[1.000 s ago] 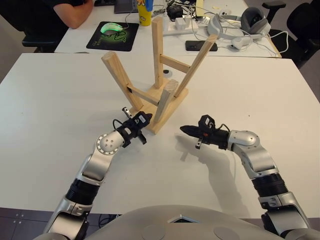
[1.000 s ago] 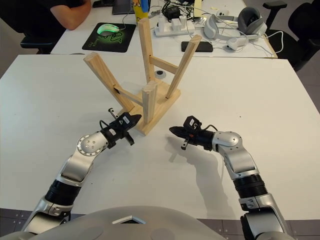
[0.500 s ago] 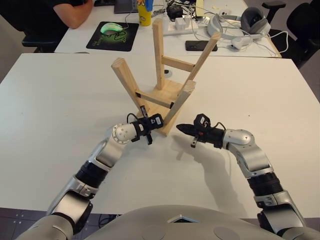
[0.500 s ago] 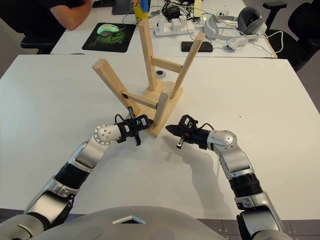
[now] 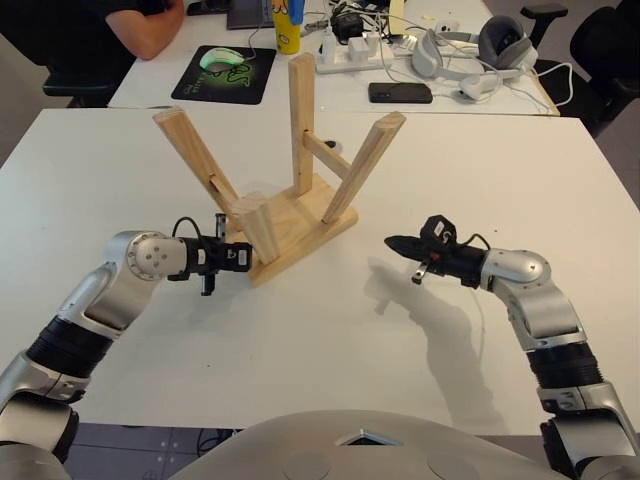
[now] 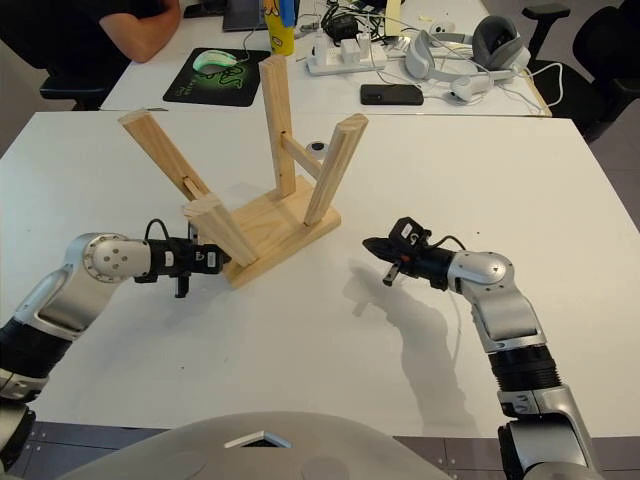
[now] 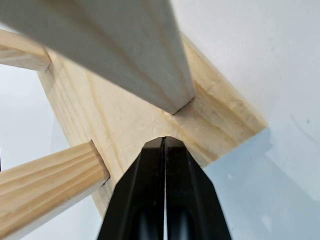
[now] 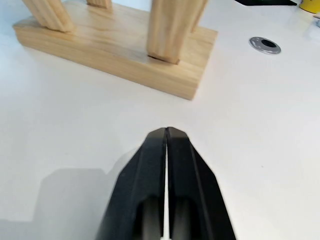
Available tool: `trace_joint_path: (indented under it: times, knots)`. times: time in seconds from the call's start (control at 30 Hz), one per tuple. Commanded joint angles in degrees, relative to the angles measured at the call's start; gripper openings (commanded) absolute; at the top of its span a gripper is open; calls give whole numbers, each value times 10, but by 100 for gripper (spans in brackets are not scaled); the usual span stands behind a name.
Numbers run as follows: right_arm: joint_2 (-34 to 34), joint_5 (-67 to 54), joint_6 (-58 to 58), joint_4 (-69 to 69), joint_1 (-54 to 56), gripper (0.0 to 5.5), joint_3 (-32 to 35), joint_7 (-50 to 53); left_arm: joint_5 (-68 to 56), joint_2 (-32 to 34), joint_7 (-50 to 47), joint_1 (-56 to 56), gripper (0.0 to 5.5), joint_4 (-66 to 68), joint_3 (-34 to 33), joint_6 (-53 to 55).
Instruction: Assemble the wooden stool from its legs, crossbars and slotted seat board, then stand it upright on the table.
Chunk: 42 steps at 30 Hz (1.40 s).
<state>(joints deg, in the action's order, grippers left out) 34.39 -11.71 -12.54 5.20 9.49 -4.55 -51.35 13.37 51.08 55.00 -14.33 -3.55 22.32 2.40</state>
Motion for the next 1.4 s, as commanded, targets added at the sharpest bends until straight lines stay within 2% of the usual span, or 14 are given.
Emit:
trace_joint_path:
  times: [0.03, 0.3, 0.57, 0.73, 0.83, 0.97, 1.07, 1.2, 1.4]
  knots:
    - [-21, 11, 51, 80, 67, 1, 7, 6, 26, 15, 28, 29, 0, 89, 29, -30]
    - [-99, 82, 163, 280, 180, 1, -45, 28, 30, -12, 38, -6, 0, 158, 50, -116]
    - [-180, 155, 237, 535, 271, 1, -65, 122, 29, -42, 45, -47, 0, 208, 56, -157]
    - [-195, 155, 295, 567, 261, 1, -70, 68, 22, -59, 41, -65, 0, 233, 50, -169]
    - [-192, 131, 309, 520, 233, 1, -71, -4, 8, -63, 36, -62, 0, 238, 36, -163]
    - [-160, 93, 265, 350, 141, 1, -96, -81, -12, -60, 35, -48, 0, 229, 18, -149]
    - [-127, 75, 212, 211, 63, 1, -111, -91, -36, -56, 47, -17, 0, 180, 9, -123]
    - [-79, 48, 133, 44, -40, 1, -111, -79, -91, -43, 67, 49, 0, 48, 4, -55]
    - [-31, 25, 47, -110, -138, 1, -95, -45, -163, -6, 63, 143, 0, -125, -23, 60]
